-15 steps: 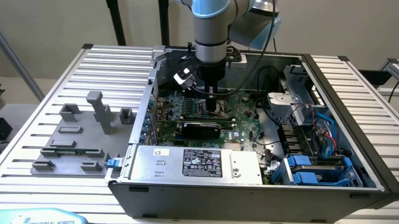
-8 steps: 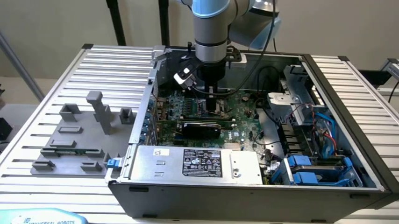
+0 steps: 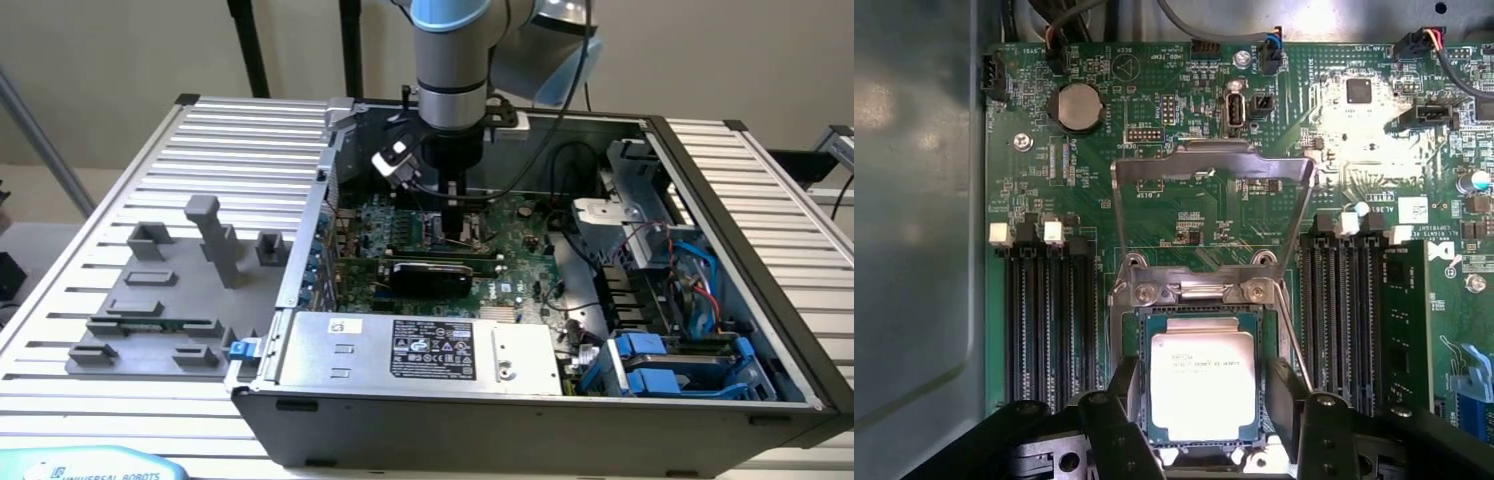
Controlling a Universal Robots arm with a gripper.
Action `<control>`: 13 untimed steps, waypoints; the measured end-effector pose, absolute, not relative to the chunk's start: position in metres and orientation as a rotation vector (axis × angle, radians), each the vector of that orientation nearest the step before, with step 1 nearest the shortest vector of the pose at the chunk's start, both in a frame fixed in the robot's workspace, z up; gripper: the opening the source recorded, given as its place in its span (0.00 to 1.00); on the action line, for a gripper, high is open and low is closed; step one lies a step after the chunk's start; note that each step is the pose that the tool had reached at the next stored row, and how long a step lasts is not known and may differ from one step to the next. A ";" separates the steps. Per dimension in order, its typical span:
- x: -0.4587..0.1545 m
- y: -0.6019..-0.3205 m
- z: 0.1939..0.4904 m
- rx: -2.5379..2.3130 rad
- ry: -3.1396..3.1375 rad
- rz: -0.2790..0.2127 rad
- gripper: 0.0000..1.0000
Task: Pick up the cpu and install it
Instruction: 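Place the cpu into insertion slot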
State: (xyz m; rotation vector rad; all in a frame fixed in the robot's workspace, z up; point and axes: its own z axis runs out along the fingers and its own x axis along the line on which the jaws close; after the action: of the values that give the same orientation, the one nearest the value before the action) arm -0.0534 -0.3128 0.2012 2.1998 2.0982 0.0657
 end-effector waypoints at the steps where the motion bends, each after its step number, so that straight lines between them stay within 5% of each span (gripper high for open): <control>1: -0.053 -0.313 0.202 2.200 2.098 0.066 0.62; 13: -0.054 -0.315 0.215 2.201 2.100 0.069 0.62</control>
State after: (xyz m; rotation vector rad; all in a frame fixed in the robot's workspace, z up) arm -0.0537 -0.3147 0.2147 2.2009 2.1003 0.0693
